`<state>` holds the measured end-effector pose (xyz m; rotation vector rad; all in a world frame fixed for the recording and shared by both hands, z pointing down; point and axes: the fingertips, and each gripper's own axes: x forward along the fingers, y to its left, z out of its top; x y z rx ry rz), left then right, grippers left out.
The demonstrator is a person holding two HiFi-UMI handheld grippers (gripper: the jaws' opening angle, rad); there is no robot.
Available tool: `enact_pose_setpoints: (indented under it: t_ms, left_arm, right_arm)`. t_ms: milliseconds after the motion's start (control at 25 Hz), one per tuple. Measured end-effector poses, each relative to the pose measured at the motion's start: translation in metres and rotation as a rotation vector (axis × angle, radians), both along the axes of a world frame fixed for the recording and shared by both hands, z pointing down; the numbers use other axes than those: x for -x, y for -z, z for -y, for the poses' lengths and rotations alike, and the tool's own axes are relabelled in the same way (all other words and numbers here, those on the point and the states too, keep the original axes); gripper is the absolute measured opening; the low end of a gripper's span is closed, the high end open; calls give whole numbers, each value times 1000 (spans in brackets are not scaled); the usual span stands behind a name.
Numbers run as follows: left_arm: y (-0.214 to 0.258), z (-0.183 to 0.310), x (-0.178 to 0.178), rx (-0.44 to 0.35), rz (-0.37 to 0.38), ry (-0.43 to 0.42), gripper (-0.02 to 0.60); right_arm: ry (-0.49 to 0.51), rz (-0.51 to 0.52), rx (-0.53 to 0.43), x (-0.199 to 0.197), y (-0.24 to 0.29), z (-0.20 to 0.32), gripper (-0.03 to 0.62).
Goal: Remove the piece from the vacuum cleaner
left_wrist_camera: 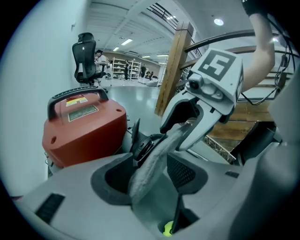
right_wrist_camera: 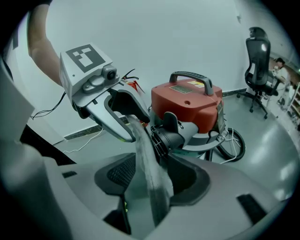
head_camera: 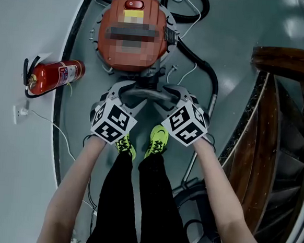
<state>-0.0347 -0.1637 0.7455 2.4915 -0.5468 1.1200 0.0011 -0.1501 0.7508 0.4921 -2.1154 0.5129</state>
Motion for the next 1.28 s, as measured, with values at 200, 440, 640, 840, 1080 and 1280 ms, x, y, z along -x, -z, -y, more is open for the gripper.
enact_pose_setpoints:
  t_ms: [200, 440, 640, 840, 1080, 1280]
  left_arm:
    - [-6, 2, 1, 6, 13, -6, 224]
    - [-17, -5, -1, 24, 34, -61, 224]
    - [-21, -2, 0, 21, 36, -55, 222]
    - [-21, -4, 0, 19, 42, -66, 211]
    - [-24, -5, 0, 37, 52, -73, 192]
    - [-24, -5, 2, 46, 59, -92, 170]
  right_arm:
    - [7, 0, 9, -2, -6, 2, 212]
    - [24, 1, 22, 0, -15, 1, 212]
    - [31, 3, 22, 2, -19, 1, 212]
    - [54, 6, 19, 4, -21, -1, 210]
    - [81, -5, 15, 8, -25, 1, 208]
    - [90, -9, 23, 10, -26, -1, 201]
